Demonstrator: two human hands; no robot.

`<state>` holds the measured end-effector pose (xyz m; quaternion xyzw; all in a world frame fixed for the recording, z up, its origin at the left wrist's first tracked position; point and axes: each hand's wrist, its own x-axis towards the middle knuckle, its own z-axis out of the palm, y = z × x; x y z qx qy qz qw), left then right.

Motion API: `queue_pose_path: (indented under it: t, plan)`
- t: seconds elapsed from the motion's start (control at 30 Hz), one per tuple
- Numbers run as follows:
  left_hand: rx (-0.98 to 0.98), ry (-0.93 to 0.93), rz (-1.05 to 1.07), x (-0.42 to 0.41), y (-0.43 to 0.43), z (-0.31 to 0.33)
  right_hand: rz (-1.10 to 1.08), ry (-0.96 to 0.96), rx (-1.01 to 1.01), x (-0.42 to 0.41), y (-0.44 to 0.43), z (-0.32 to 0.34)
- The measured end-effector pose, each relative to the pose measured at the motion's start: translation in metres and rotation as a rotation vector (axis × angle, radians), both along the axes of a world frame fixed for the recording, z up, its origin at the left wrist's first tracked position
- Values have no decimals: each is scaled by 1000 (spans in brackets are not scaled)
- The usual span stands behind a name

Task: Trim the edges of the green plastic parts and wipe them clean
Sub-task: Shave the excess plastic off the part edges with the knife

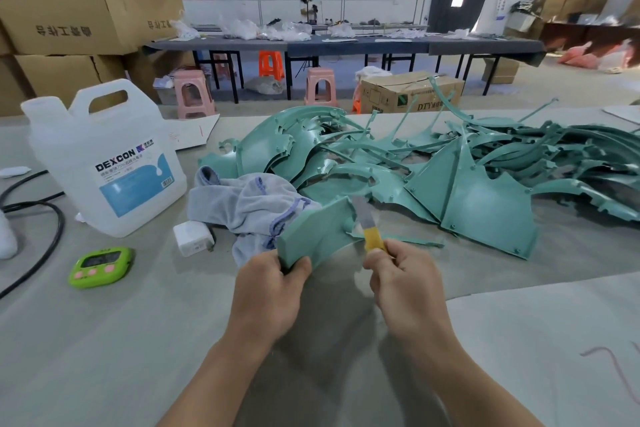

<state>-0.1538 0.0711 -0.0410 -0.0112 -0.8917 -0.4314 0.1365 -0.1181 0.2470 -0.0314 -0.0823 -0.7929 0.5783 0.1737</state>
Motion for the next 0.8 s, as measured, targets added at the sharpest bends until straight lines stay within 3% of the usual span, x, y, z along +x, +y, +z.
queue_pose_path:
  t: [0.1, 0.3, 0.5, 0.67, 0.8]
  plan:
    - [1, 0, 1, 0, 0, 0, 27, 32, -100, -2, -4, 3]
    - [-27, 8, -5, 0, 0, -1, -48, -70, 39, -7, -3, -5]
    - [-28, 19, -9, -1, -1, -2, 9, -155, -187, -2, -4, 0]
    - [11, 8, -16, -1, -2, -2, 92, 34, -567, 4, -4, 6]
    - [2, 4, -13, 0, -1, -2, 126, 23, -493, -2, -6, 3]
